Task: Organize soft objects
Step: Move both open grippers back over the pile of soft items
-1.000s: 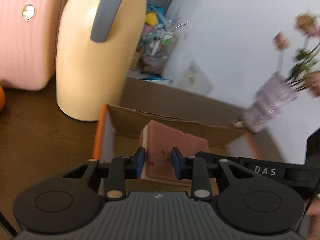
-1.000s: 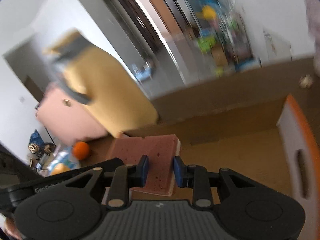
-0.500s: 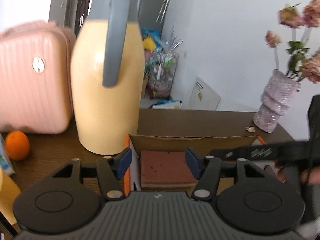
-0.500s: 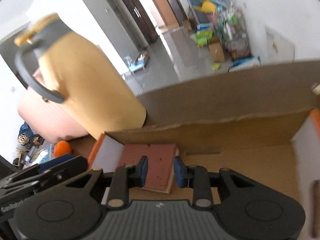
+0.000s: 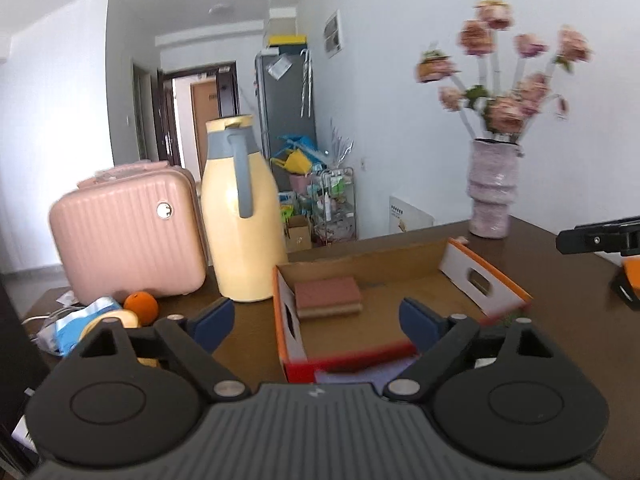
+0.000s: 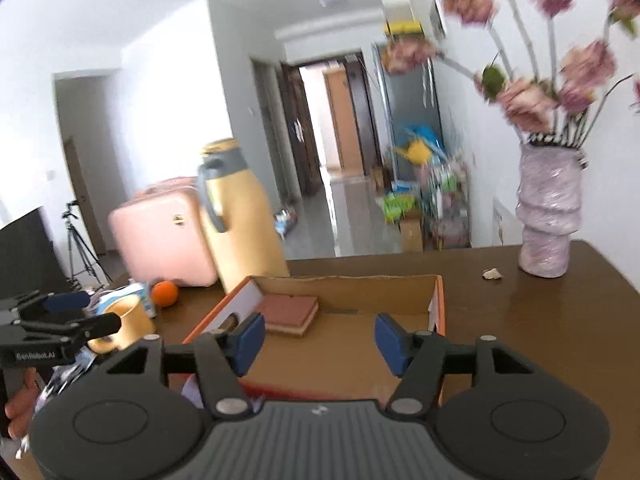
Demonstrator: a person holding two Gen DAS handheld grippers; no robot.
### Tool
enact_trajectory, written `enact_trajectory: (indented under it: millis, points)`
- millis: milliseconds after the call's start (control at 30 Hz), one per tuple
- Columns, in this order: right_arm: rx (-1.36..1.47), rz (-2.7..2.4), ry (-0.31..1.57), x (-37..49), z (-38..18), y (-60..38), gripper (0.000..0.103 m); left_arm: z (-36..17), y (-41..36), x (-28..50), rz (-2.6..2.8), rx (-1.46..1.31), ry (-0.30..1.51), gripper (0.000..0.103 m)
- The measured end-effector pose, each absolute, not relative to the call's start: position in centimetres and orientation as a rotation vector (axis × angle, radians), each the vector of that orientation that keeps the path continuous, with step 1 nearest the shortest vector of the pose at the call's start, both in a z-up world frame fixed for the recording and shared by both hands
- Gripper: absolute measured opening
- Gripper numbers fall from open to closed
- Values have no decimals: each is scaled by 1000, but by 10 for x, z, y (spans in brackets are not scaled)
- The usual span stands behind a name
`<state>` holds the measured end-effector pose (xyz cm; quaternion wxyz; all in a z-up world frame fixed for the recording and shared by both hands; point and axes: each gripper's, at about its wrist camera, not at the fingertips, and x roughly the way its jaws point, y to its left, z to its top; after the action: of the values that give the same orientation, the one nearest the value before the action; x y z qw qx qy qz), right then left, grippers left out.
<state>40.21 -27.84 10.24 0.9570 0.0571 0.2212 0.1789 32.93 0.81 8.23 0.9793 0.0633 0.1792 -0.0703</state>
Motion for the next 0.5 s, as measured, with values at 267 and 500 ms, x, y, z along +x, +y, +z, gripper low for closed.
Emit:
enact_trajectory:
  millis: [267,500]
  points:
    - [16,314,298,268,81,-290,77,70,-15,207,-126,47,240,102]
    - [-40,284,234,187,55,-276,90,42,-7,130,-70,-45,187,103]
